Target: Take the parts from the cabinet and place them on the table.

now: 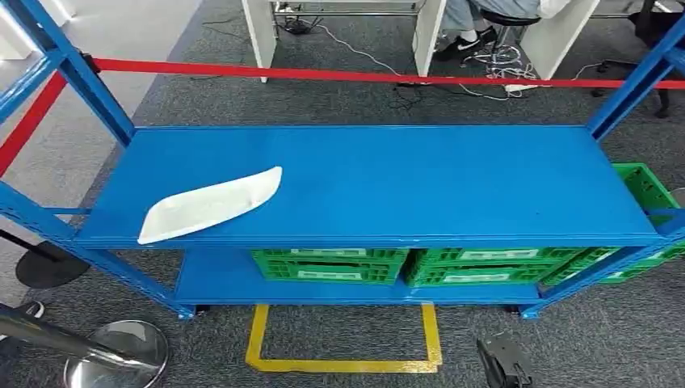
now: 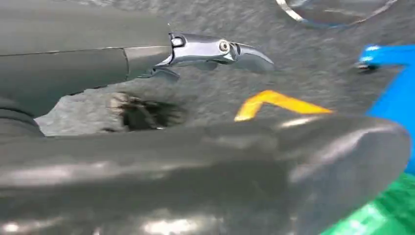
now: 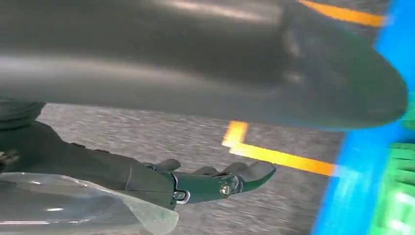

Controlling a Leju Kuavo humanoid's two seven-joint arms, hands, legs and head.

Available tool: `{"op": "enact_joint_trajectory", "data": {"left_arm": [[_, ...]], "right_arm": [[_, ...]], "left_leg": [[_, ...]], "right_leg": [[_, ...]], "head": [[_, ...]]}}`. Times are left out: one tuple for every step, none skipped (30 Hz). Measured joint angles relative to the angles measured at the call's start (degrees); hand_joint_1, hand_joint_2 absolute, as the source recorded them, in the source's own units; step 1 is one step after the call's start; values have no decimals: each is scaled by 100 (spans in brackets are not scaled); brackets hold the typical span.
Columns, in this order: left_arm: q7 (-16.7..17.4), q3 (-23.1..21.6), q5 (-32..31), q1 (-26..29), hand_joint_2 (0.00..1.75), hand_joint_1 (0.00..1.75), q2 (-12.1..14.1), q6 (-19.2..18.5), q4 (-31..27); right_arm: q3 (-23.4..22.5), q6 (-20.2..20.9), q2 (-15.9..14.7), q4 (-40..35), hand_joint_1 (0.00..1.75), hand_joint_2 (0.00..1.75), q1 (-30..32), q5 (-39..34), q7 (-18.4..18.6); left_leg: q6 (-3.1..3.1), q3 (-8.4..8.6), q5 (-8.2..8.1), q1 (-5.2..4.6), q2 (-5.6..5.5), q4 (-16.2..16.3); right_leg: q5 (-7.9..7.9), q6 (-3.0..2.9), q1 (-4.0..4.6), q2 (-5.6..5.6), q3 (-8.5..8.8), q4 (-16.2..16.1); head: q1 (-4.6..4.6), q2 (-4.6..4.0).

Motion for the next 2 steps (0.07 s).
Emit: {"op": "enact_joint_trajectory", "data": {"left_arm": [[48, -96, 22, -40, 0, 0, 59, 39, 168], [85, -179, 35, -79, 0, 0, 114, 70, 308]], "right_arm": [[-44, 33, 26, 103, 0, 0, 1, 44, 20], [-83, 55, 48, 192, 0, 0, 0, 66, 44]], "left_leg": [[0, 0, 0, 0, 0, 0], [0, 0, 0, 0, 0, 0]], "right_leg": [[0, 3, 0, 1, 5, 0], [-1, 3, 0, 1, 5, 0]], "head": [[0, 0], [0, 2]]}}
